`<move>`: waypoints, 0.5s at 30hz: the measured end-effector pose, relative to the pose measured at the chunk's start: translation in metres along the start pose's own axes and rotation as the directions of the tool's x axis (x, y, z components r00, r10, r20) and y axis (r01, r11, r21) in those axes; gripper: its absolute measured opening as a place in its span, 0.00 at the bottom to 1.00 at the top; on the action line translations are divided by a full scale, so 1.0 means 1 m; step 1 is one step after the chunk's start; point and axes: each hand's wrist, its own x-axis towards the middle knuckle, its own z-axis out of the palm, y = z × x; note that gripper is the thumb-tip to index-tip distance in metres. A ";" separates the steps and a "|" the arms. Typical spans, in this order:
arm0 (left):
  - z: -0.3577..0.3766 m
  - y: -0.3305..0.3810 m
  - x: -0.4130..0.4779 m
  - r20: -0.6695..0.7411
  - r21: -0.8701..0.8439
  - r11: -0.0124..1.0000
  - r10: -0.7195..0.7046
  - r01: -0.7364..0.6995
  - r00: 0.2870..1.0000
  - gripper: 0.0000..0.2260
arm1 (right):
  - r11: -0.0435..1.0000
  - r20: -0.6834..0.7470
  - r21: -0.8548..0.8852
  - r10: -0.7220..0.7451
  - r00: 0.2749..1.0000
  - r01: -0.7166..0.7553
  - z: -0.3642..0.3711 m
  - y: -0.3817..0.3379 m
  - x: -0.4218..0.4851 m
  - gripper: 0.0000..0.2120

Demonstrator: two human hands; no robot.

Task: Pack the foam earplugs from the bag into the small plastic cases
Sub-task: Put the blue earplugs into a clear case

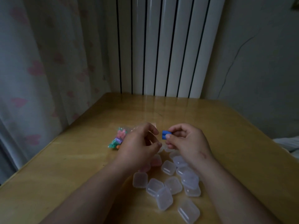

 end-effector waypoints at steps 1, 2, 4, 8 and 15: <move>0.002 0.000 -0.001 0.026 0.073 0.997 0.027 -0.029 0.999 0.11 | 1.000 -0.030 -0.004 -0.002 1.000 0.002 -0.001 0.000 0.001 0.07; 0.004 0.000 -0.002 0.064 0.186 0.978 0.086 -0.097 0.994 0.08 | 1.000 -0.050 -0.008 -0.001 0.999 0.001 -0.002 0.001 0.002 0.07; 0.007 -0.001 -0.003 0.191 0.404 0.873 0.211 -0.273 0.959 0.03 | 1.000 -0.068 -0.006 0.006 0.998 -0.007 -0.002 0.002 0.003 0.07; 0.011 -0.002 -0.004 0.373 0.601 0.725 0.117 -0.336 0.921 0.14 | 1.000 -0.076 -0.010 0.012 0.997 -0.013 -0.001 0.004 0.004 0.07; 0.004 -0.002 -0.003 0.451 0.389 0.870 0.107 -0.303 0.886 0.12 | 0.999 -0.117 -0.048 0.012 0.993 -0.018 -0.002 0.005 0.005 0.07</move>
